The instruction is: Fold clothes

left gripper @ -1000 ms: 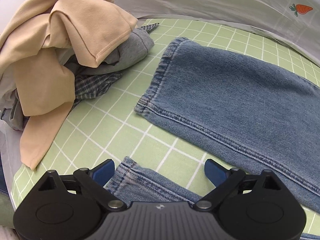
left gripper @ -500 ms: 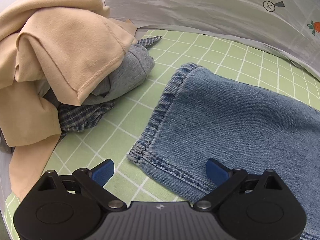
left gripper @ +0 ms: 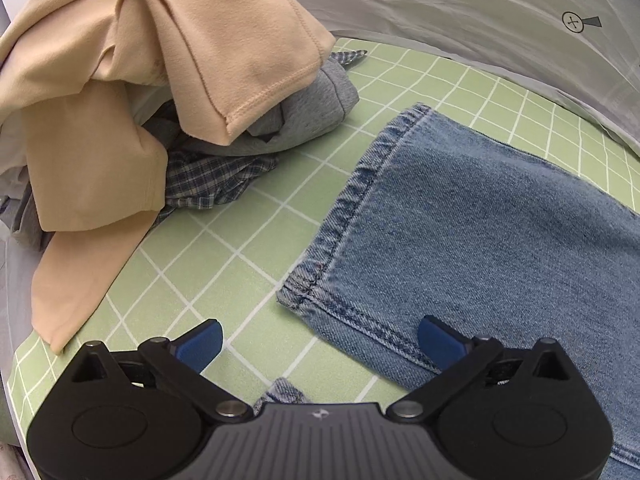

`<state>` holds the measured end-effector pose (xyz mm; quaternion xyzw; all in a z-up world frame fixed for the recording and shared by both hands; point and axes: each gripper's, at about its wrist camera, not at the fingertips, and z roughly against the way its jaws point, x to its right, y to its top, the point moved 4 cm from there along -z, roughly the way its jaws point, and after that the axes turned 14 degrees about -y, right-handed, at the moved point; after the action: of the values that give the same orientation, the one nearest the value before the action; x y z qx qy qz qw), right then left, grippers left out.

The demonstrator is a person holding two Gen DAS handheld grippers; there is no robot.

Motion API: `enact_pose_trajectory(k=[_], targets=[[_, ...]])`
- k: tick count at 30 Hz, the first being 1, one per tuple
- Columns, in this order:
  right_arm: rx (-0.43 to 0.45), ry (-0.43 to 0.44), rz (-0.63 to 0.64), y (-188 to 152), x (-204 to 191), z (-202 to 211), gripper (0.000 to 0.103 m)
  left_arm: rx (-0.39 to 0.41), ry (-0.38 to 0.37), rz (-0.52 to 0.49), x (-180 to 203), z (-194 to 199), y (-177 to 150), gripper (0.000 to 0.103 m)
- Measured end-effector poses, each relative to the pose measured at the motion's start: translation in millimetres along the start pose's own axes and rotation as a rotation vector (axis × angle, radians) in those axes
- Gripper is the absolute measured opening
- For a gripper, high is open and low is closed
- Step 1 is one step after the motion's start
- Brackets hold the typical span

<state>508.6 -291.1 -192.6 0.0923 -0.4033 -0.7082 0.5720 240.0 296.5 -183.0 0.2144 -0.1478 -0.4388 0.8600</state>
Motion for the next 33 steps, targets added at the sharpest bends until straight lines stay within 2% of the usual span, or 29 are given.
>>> enact_pose_trajectory(k=[6,10,14,16,18,24,27,33], targets=[[0.031,0.035,0.045,-25,12,30,0.103,-0.011,0.029,-0.021,-5,9,-9,0.103],[0.083,0.052,0.048,-48,32,69,0.103,-0.009,0.016,0.023,-16,14,-17,0.103],[0.135,0.035,0.08,-70,51,110,0.103,-0.001,0.063,-0.057,-12,18,-14,0.103],[0.13,0.012,0.03,-80,64,129,0.103,0.01,0.072,-0.094,-10,20,-14,0.102],[0.116,-0.003,-0.036,-93,80,147,0.103,0.013,0.046,-0.077,-12,27,-16,0.096],[0.036,-0.008,-0.147,-146,124,176,0.103,0.038,-0.069,-0.042,-2,63,-41,0.096],[-0.005,-0.01,-0.193,-174,145,189,0.103,0.016,-0.135,-0.099,20,75,-71,0.096],[-0.025,-0.047,-0.234,-221,201,202,0.103,-0.042,-0.231,-0.194,69,94,-134,0.097]])
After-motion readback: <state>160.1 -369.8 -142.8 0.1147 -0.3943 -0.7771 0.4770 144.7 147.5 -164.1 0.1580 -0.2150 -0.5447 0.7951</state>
